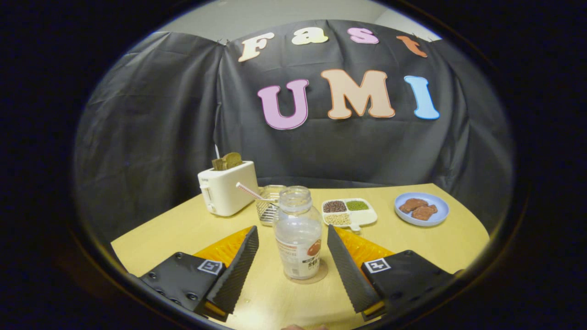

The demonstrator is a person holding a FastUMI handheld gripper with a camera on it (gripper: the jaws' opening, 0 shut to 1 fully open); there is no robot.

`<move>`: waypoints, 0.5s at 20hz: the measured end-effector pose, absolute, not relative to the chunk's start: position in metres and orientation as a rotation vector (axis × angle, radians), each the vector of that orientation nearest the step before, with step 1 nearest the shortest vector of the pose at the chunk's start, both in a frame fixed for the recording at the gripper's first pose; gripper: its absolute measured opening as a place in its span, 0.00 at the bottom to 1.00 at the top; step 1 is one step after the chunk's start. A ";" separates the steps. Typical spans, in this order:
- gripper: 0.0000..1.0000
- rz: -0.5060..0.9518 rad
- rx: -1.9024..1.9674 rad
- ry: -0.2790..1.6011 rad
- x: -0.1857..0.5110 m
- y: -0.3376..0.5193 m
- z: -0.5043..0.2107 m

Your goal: Take the bottle from table, then pour the juice into the cup, finally place the bottle on the coaster

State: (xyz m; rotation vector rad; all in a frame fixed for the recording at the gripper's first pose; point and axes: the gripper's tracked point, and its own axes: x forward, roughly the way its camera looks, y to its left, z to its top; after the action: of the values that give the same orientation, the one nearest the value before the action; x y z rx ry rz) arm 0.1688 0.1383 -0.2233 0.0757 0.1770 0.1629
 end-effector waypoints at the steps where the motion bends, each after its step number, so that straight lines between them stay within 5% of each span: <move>1: 0.95 0.156 0.070 0.175 0.159 0.135 -0.217; 10: 0.96 0.105 -0.004 0.090 0.076 0.111 -0.160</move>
State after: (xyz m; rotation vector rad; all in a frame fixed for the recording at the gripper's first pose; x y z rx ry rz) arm 0.0759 0.1114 -0.1599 -0.0043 0.0898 0.1049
